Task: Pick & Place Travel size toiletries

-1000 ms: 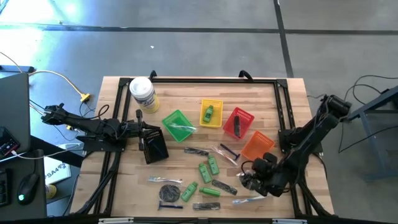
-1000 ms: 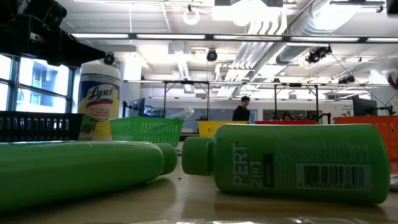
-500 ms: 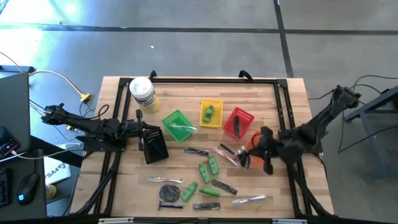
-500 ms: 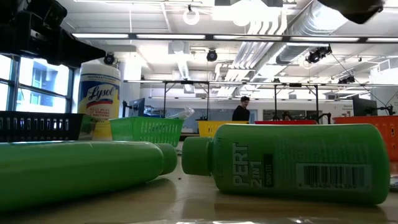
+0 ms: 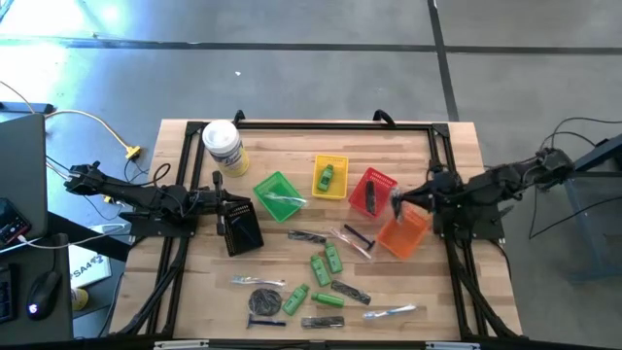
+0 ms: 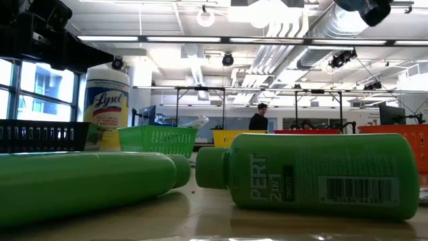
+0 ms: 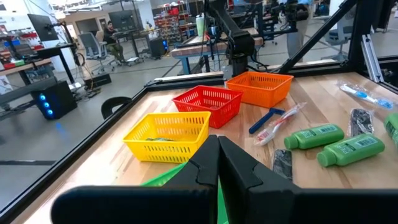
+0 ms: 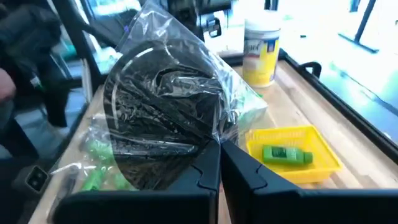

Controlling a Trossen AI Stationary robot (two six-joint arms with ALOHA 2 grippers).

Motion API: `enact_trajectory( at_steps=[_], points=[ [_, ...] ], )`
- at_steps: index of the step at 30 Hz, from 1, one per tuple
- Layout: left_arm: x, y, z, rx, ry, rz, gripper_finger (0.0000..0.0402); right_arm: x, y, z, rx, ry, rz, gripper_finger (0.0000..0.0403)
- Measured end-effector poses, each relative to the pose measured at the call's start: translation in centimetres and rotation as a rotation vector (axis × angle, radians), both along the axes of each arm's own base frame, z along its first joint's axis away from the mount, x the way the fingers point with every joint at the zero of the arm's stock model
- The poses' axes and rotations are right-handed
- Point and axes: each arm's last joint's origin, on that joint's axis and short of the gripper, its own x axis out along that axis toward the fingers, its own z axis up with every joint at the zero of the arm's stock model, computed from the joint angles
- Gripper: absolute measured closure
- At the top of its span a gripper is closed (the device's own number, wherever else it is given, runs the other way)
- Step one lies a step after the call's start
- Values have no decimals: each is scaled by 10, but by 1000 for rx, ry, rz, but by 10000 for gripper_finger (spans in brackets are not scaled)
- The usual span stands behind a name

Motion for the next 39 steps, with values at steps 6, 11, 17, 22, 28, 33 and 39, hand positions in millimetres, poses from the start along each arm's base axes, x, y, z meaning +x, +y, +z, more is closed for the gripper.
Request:
enact_trajectory(
  at_steps=[6, 11, 17, 22, 28, 33, 39],
  points=[
    [0, 0, 0, 0, 0, 0, 402, -24, -14, -25, 38, -215, 12, 399],
    [0, 0, 0, 0, 0, 0, 402, -41, -20, -45, 64, -306, 9, 399],
    [0, 0, 0, 0, 1, 0, 402, -46, -23, -61, 16, -291, -26, 399],
    [0, 0, 0, 0, 1, 0, 402, -44, -22, -64, 26, -292, -20, 399],
    [0, 0, 0, 0, 1, 0, 402, -34, -19, -80, 104, -299, -33, 399],
    [0, 0, 0, 0, 1, 0, 402, -27, -15, -91, 118, -327, -8, 399],
    [0, 0, 0, 0, 1, 0, 402, -27, -15, -92, 118, -326, -8, 399]
  ],
)
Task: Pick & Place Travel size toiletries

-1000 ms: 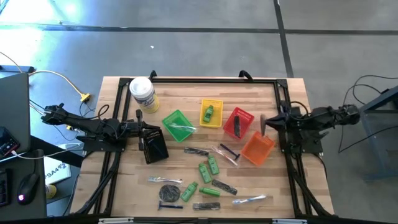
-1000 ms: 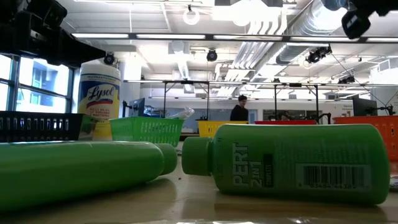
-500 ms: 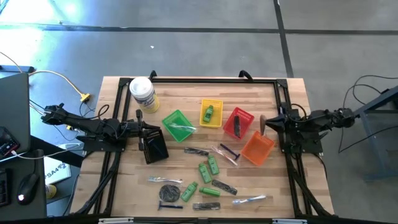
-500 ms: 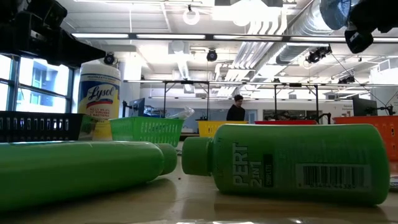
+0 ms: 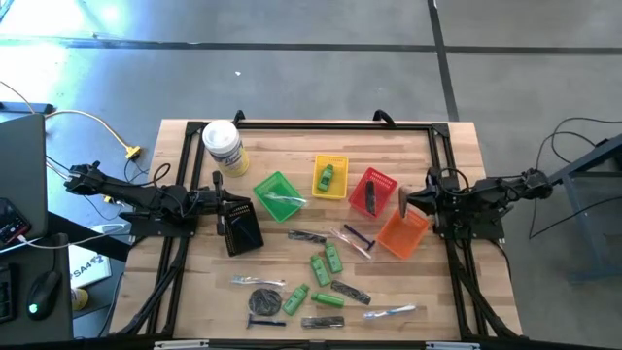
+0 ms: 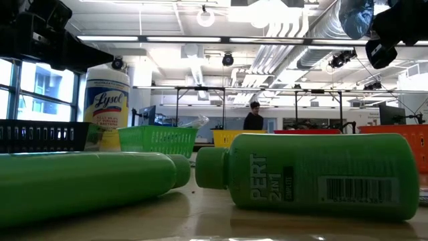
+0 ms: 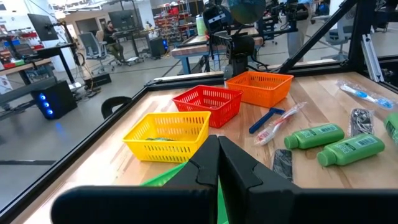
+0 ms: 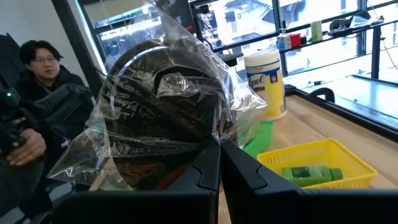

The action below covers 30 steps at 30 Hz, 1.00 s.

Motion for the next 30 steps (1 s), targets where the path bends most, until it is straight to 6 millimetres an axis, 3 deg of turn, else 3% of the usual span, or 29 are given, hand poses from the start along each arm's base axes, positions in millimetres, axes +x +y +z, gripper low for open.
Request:
enact_trajectory(
  at_steps=[20, 26, 30],
  points=[
    [0, 0, 0, 0, 1, 0, 402, 0, 1, 2, 24, -18, 29, 399],
    [0, 0, 0, 1, 2, 0, 402, -2, 0, 30, 14, -34, 27, 399],
    [0, 0, 0, 1, 2, 0, 402, 2, 1, 59, -12, 11, 23, 399]
  ],
)
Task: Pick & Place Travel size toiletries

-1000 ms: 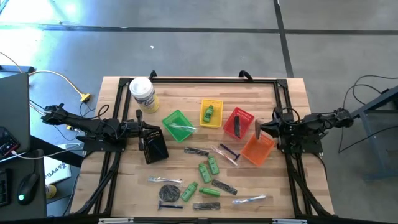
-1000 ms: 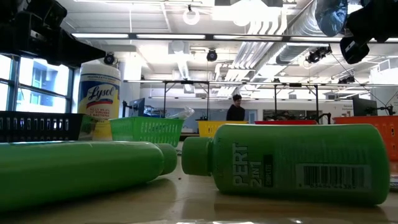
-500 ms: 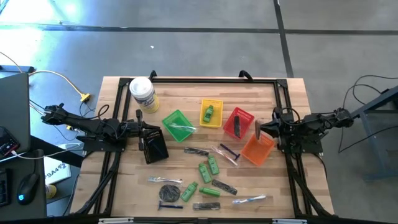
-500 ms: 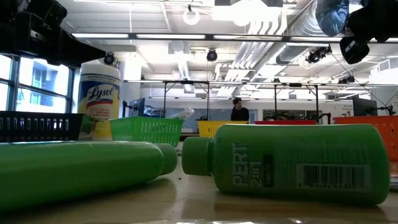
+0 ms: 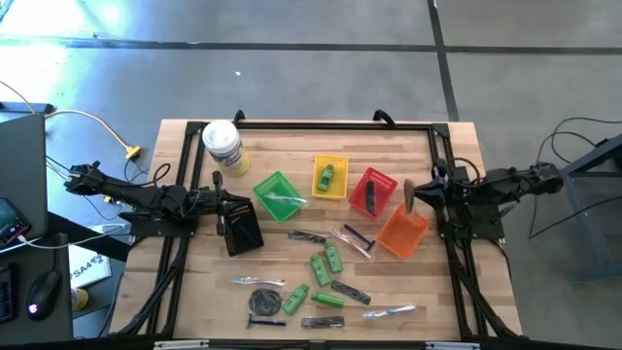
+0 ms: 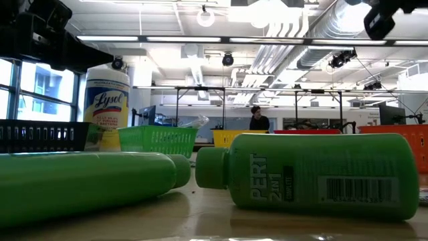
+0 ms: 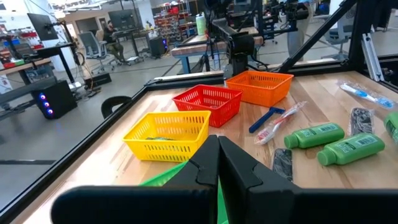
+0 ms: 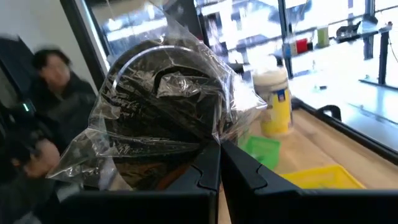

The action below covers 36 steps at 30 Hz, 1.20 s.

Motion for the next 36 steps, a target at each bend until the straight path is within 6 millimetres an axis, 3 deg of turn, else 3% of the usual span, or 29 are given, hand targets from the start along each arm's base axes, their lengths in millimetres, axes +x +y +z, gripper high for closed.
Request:
enact_trajectory(
  at_steps=[7, 13, 20, 28, 36],
  points=[
    [0, 0, 0, 0, 0, 0, 402, 8, 2, 39, -8, 248, -32, 399],
    [0, 0, 0, 0, 0, 0, 402, 26, 9, 50, 13, 477, -59, 399],
    [0, 0, 0, 0, 0, 0, 402, 52, 20, 58, 165, 685, -39, 399],
    [0, 0, 0, 0, -1, 0, 402, 72, 25, 40, 419, 1034, -53, 399],
    [0, 0, 0, -1, -1, 0, 402, 86, 18, 15, 518, 1304, -242, 399]
  ],
)
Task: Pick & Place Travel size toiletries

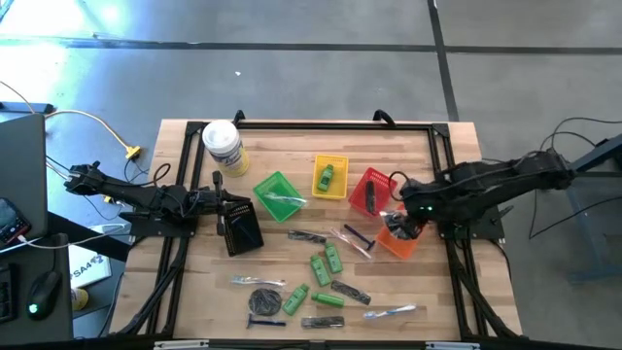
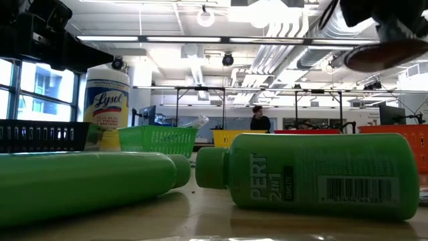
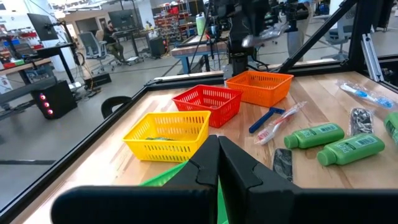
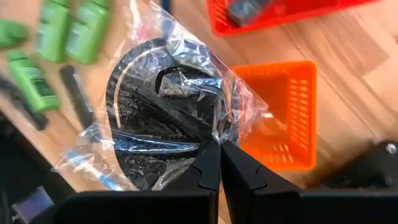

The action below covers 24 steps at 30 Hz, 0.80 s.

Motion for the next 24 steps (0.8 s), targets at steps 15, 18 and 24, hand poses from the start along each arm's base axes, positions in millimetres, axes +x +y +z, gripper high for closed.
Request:
enact_trajectory(
  at_steps=[15, 18, 24],
  points=[
    [0, 0, 0, 0, 0, 0, 402, 25, -8, -37, 79, 407, 12, 399],
    [0, 0, 0, 0, 0, 0, 402, 32, -7, -46, 74, 448, 45, 399],
    [0, 0, 0, 0, 0, 0, 402, 48, -5, -67, 55, 542, 140, 399]
  ],
)
